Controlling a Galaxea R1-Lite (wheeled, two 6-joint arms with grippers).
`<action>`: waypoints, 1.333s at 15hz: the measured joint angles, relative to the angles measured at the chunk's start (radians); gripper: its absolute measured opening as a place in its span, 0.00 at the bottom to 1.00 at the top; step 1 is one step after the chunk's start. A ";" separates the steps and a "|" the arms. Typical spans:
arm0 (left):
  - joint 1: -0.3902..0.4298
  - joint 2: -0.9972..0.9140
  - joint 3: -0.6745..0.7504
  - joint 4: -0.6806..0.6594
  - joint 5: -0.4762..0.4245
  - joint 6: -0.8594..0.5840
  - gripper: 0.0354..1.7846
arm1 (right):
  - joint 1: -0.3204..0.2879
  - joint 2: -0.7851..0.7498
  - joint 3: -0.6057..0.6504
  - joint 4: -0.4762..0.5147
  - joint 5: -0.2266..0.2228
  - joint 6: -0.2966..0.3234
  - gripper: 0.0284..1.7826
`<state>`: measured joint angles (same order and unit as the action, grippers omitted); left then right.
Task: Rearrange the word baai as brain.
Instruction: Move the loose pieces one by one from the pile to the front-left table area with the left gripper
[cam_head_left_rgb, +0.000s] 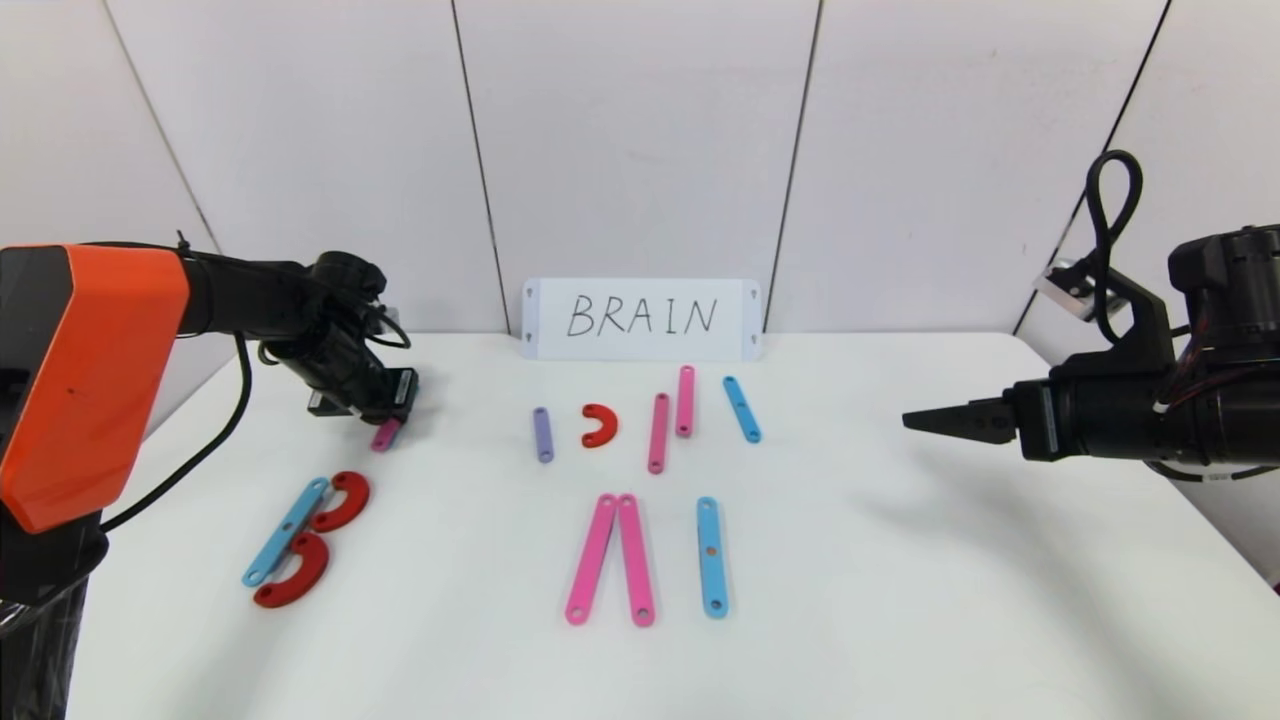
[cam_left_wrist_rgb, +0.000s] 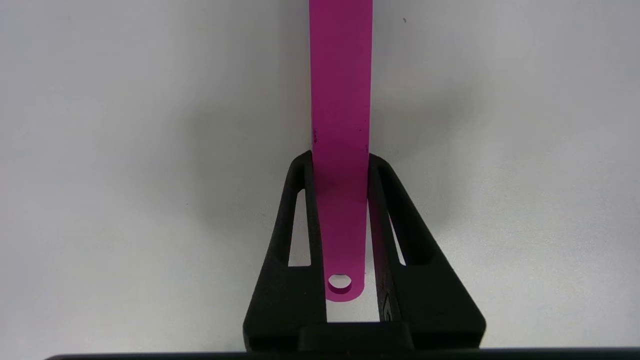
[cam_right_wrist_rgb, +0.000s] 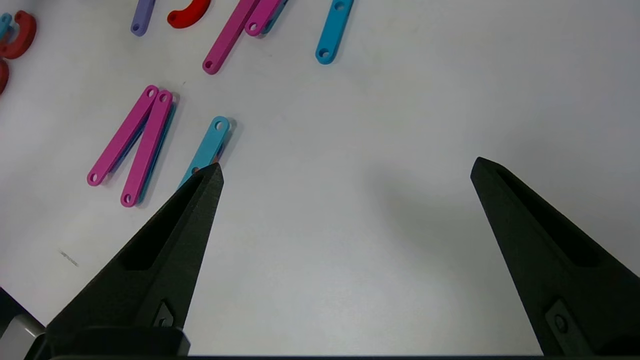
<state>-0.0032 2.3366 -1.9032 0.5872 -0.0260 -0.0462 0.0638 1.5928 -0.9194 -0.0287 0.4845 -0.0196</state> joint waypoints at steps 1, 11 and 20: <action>0.000 -0.007 0.003 0.006 -0.001 -0.003 0.15 | 0.002 0.000 0.000 0.000 0.000 -0.001 0.97; -0.082 -0.283 0.265 -0.003 -0.003 -0.034 0.15 | 0.006 0.001 0.001 0.000 0.000 -0.001 0.97; -0.175 -0.476 0.610 -0.042 0.040 -0.080 0.15 | 0.008 0.005 0.002 0.000 0.000 -0.001 0.97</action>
<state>-0.1779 1.8609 -1.2936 0.5449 0.0143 -0.1260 0.0717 1.5977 -0.9174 -0.0283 0.4845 -0.0211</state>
